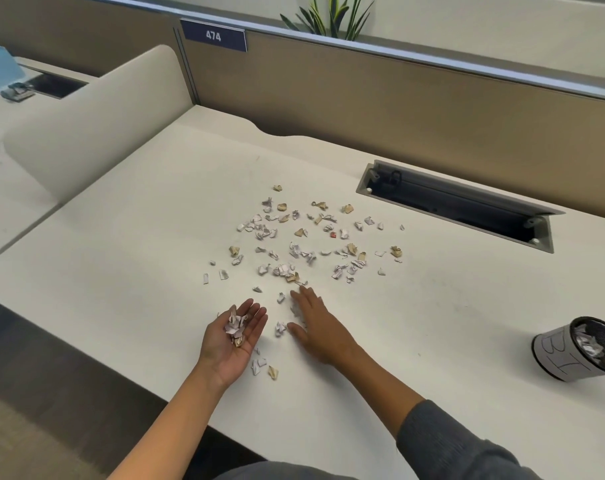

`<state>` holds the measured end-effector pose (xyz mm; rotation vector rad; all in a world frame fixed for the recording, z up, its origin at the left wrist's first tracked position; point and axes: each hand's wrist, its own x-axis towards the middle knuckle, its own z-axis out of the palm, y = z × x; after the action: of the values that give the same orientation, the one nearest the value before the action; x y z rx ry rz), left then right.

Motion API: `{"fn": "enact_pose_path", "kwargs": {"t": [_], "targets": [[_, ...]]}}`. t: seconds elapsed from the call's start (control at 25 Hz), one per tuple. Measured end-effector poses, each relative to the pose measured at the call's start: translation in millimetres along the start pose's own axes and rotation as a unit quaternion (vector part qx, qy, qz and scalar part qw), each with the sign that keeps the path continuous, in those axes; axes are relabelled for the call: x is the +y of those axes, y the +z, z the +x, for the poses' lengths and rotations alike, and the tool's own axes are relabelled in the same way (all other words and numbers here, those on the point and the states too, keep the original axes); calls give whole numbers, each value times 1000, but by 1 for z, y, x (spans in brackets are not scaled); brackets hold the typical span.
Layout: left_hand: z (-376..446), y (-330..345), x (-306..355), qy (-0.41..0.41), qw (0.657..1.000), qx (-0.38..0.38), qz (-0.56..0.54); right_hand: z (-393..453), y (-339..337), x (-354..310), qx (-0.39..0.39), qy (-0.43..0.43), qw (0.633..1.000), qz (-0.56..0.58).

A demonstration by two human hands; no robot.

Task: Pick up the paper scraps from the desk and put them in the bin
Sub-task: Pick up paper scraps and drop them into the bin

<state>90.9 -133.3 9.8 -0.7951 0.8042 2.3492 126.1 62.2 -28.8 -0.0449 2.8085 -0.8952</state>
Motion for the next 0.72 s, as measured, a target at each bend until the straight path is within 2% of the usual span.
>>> {"fn": "enact_pose_path", "kwargs": {"t": [0.24,0.52,0.56,0.64,0.72], "targets": [[0,-5,-7,-12,1000,-4,7,-18,4,4,24,-79,993,-85],[4,7,-21,-32,999,-23,18,-45,-5,22,50,-53,990,-118],[4,10,-24,-32,999,-26,22,-48,-10,24,60,-33,993,-95],[4,14,-29,-33,999,-31,27,-53,-23,30,91,60,994,21],[3,17,-34,-34,998,-33,31,-59,-42,34,117,165,964,172]]}}
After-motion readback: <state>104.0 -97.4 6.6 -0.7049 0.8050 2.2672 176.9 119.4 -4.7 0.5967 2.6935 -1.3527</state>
